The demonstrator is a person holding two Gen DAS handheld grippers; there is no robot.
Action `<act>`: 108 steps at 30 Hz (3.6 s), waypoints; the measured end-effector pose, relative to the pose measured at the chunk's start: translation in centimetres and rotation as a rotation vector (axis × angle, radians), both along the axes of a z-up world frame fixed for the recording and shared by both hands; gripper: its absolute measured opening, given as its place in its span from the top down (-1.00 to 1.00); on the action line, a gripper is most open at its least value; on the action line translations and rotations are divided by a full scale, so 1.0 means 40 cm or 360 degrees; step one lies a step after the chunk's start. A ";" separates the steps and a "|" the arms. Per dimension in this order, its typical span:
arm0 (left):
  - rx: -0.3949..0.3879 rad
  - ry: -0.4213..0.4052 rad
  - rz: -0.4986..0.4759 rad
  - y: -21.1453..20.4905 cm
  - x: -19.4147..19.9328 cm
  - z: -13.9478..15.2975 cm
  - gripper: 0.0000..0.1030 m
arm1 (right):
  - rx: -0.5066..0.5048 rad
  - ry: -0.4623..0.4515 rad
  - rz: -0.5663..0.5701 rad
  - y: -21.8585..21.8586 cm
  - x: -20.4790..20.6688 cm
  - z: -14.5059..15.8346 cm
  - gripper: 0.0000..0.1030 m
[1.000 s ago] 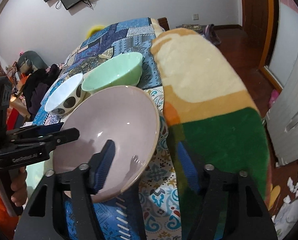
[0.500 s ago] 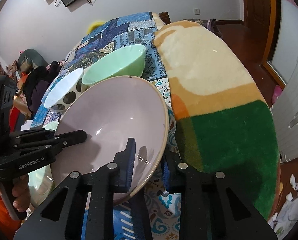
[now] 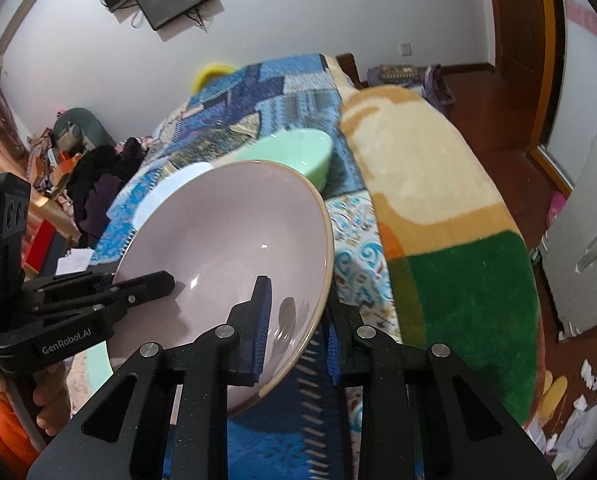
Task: Organize plates and bowls
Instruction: 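Lift the pink bowl with both grippers and carry it toward the plate stack, then lower the pink bowl onto the plates and open both grippers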
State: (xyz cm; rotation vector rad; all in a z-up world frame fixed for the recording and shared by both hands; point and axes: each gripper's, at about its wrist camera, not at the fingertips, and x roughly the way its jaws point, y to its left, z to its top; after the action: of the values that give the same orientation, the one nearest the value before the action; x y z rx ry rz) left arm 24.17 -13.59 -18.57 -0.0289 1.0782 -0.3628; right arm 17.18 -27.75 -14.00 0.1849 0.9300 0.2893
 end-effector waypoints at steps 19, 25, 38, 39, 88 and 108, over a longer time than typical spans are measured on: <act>-0.0050 -0.0169 0.0284 0.280 -0.175 0.107 0.67 | -0.0032 -0.0100 0.0305 0.278 -0.026 0.047 0.58; -0.0040 -0.0191 0.0421 0.398 -0.234 0.119 0.67 | -0.0056 -0.0102 0.0455 0.394 -0.035 0.043 0.58; 0.0015 -0.0205 0.0723 0.628 -0.365 0.109 0.67 | -0.0065 -0.0031 0.0729 0.612 -0.068 -0.003 0.58; 0.0018 -0.0200 0.0742 0.642 -0.372 0.105 0.67 | -0.0067 -0.0015 0.0746 0.628 -0.071 -0.011 0.58; 0.0136 -0.0080 0.1006 0.801 -0.410 0.018 0.60 | -0.0076 0.0038 0.0752 0.606 -0.011 -0.028 0.47; 0.0161 -0.0249 0.0729 0.599 -0.111 0.145 -0.35 | -0.0103 -0.0089 0.0344 0.341 0.170 0.006 0.11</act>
State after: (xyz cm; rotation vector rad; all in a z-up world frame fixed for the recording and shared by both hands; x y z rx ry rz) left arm 19.72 10.39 -12.78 -0.1519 0.9018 0.1013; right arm 23.99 -14.09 -13.77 0.0160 0.9035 0.4609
